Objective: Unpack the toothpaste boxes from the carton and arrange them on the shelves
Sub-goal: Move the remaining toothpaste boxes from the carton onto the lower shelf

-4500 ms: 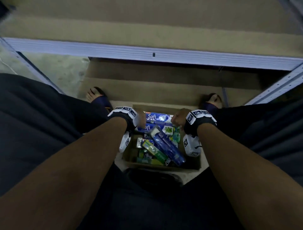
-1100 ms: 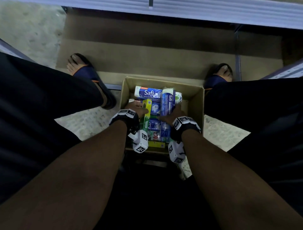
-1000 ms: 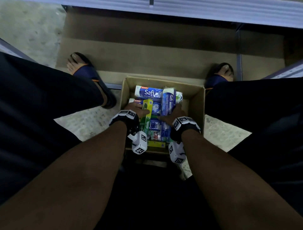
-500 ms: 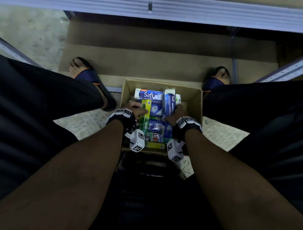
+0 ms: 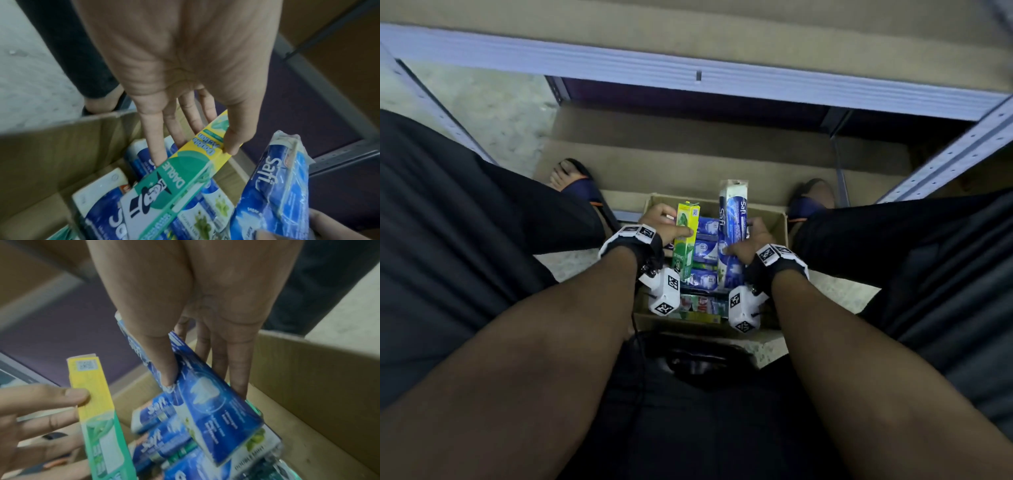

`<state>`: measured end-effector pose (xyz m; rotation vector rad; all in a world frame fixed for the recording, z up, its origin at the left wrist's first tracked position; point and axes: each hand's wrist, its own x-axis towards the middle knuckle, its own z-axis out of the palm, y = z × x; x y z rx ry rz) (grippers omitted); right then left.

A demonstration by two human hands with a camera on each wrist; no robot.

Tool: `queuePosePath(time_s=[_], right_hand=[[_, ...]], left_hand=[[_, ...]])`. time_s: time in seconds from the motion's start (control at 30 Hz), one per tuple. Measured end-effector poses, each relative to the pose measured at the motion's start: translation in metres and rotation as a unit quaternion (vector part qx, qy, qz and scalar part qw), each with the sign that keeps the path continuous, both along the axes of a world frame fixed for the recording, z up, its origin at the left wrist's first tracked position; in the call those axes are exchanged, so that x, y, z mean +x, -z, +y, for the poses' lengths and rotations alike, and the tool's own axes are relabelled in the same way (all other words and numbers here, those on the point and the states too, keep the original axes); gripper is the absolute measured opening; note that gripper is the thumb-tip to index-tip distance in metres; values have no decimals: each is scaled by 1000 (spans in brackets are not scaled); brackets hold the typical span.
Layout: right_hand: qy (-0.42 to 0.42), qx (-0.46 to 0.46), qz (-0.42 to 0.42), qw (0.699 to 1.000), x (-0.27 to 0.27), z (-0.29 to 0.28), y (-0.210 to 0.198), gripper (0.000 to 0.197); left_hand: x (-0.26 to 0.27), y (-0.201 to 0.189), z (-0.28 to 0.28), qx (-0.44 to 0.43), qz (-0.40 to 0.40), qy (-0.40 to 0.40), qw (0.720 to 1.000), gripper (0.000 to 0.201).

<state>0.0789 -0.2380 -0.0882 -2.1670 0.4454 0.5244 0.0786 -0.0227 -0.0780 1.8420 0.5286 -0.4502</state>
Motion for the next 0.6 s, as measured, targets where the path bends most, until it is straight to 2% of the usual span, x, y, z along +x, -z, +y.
queuePosePath(time_s=[0.1,0.23,0.37,0.53,0.6], right_hand=[[-1,1,-44,999,-4,-3,-20,64],[-7,28,-84,996,-9,-6,-50,69],[-3,60,-86,994,-14,-12,-83,69],[-14,53,-158,986,-11,-9,-129,72],[-27,14,-190,981,-7,-10,-150,73]], left_hand=[[-4,-17,0,6,-37,1,999,55],[-11,-47,-2,-11,-66,0,998,48],[-16,-77,-3,-12,-114,1,993,51],[-17,-121,-5,1,-188,6,982,47],[-12,-144,-4,0,-211,12,977,45]])
